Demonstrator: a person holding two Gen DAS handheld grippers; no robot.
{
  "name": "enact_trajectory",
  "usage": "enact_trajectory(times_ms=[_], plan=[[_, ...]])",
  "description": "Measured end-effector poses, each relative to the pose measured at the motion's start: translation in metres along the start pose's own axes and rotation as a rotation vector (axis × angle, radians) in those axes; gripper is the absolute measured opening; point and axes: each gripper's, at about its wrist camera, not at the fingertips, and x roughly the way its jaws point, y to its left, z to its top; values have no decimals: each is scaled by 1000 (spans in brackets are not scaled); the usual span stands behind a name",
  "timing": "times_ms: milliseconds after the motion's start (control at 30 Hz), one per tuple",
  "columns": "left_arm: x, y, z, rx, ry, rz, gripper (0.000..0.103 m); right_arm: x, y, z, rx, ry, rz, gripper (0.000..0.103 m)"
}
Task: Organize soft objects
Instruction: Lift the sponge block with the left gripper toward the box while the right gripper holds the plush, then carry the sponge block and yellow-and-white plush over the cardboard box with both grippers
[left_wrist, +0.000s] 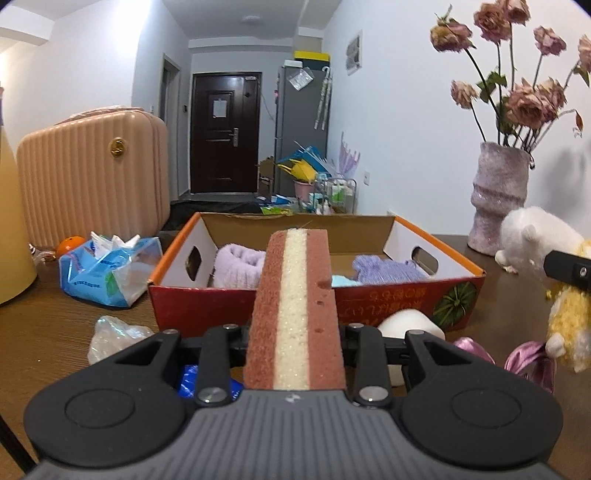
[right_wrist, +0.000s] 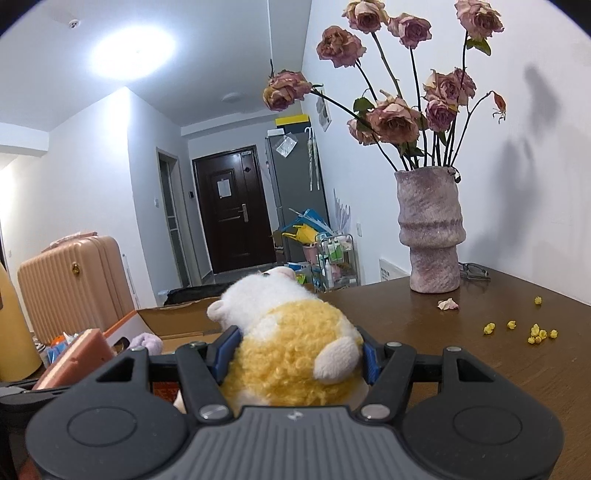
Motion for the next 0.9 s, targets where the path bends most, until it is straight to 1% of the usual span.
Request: enact_trajectory(times_ms=[433, 600, 900], plan=[[-13, 10, 11, -87, -47, 52, 31, 1, 16, 4, 31, -30, -4, 63], [-16, 15, 18, -123, -65, 64, 31, 7, 21, 7, 19, -43, -13, 63], [-14, 25, 33, -180, -100, 91, 31, 21, 31, 14, 1, -55, -3, 63]])
